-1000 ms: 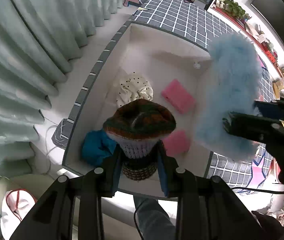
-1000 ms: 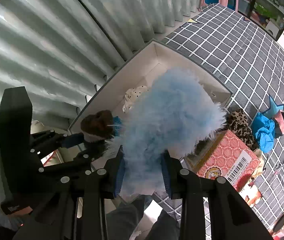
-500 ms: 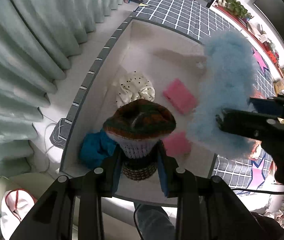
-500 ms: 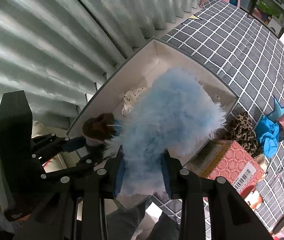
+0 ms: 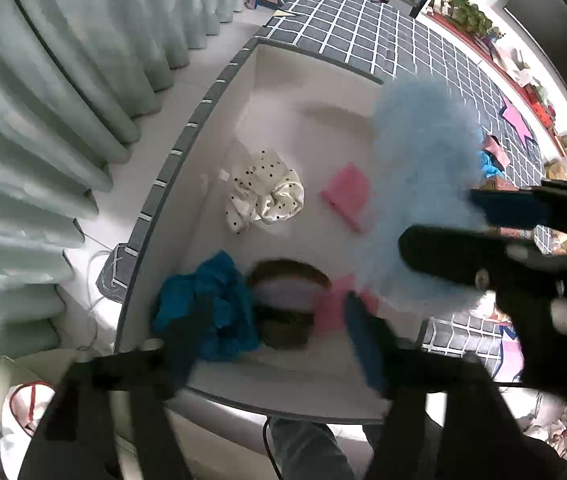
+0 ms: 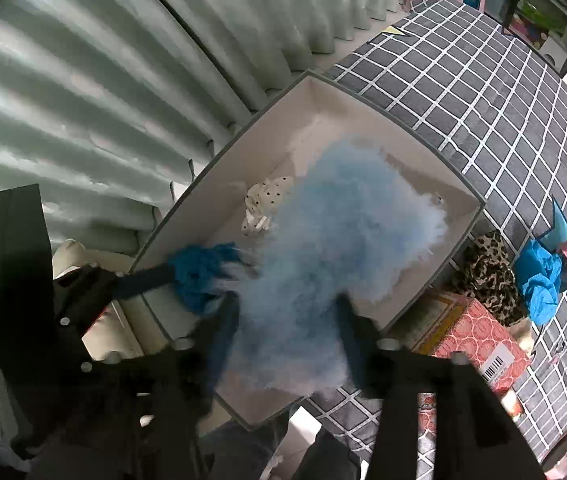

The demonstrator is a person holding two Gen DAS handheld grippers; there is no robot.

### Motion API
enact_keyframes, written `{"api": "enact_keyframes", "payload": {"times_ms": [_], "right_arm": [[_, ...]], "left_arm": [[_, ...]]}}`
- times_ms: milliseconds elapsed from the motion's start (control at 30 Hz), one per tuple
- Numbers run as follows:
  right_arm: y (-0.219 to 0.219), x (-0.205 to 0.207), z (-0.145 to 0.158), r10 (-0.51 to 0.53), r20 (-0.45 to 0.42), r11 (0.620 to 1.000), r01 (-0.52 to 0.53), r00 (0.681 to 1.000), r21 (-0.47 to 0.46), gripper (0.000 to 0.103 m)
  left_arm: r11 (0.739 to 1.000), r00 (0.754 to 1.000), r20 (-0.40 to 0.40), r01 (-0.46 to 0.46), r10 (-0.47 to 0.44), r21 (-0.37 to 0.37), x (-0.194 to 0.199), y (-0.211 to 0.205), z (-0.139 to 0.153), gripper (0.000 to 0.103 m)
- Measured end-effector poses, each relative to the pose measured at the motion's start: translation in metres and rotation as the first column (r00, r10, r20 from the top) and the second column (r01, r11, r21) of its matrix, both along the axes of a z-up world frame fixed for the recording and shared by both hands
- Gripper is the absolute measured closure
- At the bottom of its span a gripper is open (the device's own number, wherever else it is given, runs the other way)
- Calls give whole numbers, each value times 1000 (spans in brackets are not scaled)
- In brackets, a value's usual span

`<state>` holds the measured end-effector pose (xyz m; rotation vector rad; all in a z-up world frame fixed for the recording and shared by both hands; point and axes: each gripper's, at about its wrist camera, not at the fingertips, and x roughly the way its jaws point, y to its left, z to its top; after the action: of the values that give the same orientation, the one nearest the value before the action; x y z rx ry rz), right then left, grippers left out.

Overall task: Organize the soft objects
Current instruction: 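Carry beanie and duster into the white box and release both, then move both tools back over the pile of soft items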

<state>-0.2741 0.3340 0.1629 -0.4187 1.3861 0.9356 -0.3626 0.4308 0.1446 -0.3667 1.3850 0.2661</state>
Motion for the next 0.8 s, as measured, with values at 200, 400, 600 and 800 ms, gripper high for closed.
{"api": "enact_keyframes", "payload": {"times_ms": [200, 400, 600, 800], "right_arm": [[1, -2, 5, 10, 48, 1000, -10, 999, -6, 16], [-2, 1, 14, -2, 77, 1000, 2, 997, 1, 0], [-12, 12, 28, -37, 99, 999, 34, 994, 29, 0], [-35, 30, 48, -104, 109, 992, 96, 989, 76, 0]], "left_arm": [[1000, 1000, 9, -23, 23, -21, 2, 4, -3, 11], [998, 998, 20, -53, 54, -28, 4, 7, -10, 0], [997, 997, 23, -77, 78, -26, 12, 11, -7, 0], [997, 997, 39, -63, 65, -50, 25, 6, 11, 0]]}}
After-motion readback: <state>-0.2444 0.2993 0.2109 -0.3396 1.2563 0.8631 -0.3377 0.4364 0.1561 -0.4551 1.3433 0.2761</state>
